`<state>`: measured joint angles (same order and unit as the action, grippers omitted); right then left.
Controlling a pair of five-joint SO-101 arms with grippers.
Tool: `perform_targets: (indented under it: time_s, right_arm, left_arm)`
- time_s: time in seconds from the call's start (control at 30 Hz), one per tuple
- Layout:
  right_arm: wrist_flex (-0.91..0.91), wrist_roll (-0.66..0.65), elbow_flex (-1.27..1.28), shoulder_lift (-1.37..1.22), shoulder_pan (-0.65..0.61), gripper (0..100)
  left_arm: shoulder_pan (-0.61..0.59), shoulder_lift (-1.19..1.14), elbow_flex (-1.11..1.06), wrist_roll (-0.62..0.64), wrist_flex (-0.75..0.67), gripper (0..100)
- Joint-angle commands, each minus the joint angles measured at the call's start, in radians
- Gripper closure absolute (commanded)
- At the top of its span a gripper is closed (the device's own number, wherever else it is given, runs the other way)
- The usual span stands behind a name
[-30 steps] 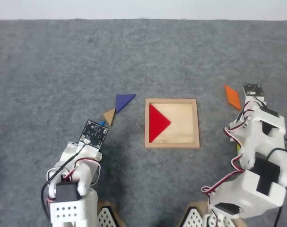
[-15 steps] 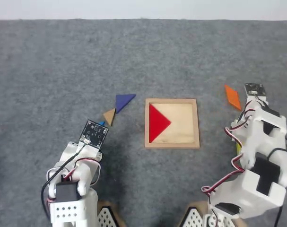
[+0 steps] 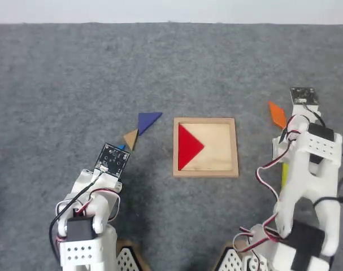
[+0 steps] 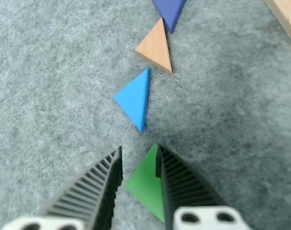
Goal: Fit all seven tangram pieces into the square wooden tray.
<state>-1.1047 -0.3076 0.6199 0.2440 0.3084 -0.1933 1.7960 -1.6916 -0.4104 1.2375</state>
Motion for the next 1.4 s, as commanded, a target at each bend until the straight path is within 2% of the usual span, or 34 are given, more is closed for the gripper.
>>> perform_targets:
  time_s: [0.0,0.13,0.2,0.53,0.77,1.13,1.37]
  right_arm:
    - [-0.005,0.002,0.002,0.044,0.044,76.4]
    - [0.11,-0.005,0.041,-0.031,0.076,64.5]
    - [0.128,-0.011,0.041,-0.087,0.076,62.0]
    - [0.182,-0.038,0.041,-0.228,0.071,65.6]
    - [0.217,-0.043,0.041,-0.271,0.074,76.4]
    - [0.209,-0.021,0.04,-0.266,0.071,76.8]
    - [0.134,0.008,0.043,-0.131,0.042,76.8]
  left_arm:
    - [-0.003,0.02,0.007,-0.006,0.003,89]
    - [-0.003,0.02,0.007,-0.006,0.003,89]
    - [-0.003,0.02,0.007,-0.006,0.003,89]
    - [-0.003,0.02,0.007,-0.006,0.003,89]
    - [-0.003,0.02,0.007,-0.006,0.003,89]
    - [-0.003,0.02,0.007,-0.006,0.003,89]
    - [-0.003,0.02,0.007,-0.006,0.003,89]
